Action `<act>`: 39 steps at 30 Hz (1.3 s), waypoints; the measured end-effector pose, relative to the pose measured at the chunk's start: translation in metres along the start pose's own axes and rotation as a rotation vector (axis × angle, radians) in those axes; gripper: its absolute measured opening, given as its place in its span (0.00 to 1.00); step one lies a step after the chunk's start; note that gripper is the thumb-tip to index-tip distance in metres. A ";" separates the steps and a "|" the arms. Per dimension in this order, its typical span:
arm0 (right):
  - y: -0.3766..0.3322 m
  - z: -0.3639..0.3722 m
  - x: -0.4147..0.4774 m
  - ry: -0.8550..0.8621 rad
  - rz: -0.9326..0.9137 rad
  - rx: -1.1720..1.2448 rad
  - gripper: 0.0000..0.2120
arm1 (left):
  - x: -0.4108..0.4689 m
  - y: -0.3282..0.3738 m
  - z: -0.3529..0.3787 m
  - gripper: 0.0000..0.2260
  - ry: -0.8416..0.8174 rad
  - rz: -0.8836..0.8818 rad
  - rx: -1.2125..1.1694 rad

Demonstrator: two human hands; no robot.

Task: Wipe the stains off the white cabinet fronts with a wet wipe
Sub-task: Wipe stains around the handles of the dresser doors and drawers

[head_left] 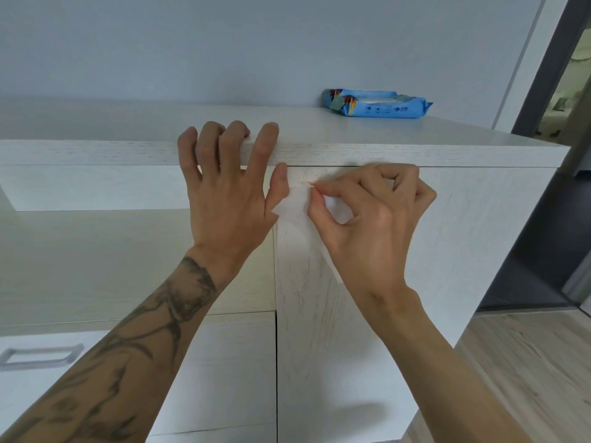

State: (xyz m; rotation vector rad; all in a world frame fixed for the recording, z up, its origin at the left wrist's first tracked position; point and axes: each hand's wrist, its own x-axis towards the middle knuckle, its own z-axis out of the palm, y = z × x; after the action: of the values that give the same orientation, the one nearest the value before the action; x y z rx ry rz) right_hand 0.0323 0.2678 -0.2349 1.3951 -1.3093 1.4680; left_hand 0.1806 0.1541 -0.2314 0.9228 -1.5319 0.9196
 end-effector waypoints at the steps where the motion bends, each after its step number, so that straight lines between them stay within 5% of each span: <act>1: -0.001 0.001 0.001 -0.005 -0.005 -0.001 0.05 | 0.000 0.000 0.000 0.17 -0.001 -0.003 -0.001; 33: 0.022 -0.019 -0.005 -0.051 -0.090 0.109 0.03 | 0.000 -0.001 0.001 0.16 -0.001 -0.009 -0.032; 39: 0.065 -0.044 -0.009 -0.037 0.022 0.113 0.02 | -0.001 0.001 0.002 0.17 0.013 -0.011 -0.043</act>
State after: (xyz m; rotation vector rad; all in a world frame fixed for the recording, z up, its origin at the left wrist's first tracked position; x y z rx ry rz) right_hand -0.0391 0.2965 -0.2518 1.4912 -1.2853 1.5582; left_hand 0.1789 0.1533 -0.2326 0.8921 -1.5285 0.8798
